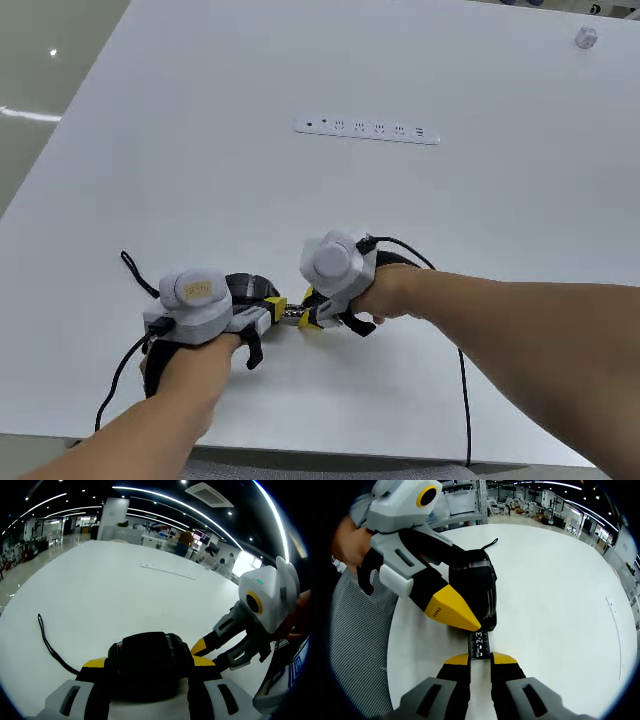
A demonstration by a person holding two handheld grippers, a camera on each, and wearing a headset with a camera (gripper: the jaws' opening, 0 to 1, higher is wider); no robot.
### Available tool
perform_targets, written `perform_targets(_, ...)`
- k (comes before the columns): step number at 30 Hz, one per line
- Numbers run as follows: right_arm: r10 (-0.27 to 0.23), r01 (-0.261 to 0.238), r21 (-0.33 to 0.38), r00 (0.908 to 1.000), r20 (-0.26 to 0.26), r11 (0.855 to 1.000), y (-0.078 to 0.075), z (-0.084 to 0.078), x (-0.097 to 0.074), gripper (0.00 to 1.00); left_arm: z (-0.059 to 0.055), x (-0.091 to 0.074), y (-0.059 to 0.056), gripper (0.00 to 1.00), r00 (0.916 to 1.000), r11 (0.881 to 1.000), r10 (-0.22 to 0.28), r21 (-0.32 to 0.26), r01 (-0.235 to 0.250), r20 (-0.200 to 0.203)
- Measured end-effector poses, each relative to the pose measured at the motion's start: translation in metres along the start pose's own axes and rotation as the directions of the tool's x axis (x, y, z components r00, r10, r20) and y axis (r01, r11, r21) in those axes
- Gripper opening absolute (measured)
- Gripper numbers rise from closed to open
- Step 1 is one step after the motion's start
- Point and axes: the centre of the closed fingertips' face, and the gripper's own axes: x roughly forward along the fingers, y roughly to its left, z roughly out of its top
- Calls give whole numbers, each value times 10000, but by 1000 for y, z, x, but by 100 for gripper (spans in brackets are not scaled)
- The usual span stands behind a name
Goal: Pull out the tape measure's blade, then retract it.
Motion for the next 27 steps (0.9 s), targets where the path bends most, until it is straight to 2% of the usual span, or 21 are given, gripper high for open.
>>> perform_targets(16,26,-22,-117,9994,356,9999,1,11,8,14,0,-2,0,59,9997,9996,-258,-106,259,52)
perform_targets(27,102,-90,-227,9984,551,9997,3,15,8,14,-1,-1,0,59,9993,9993,-372,-102,373,37)
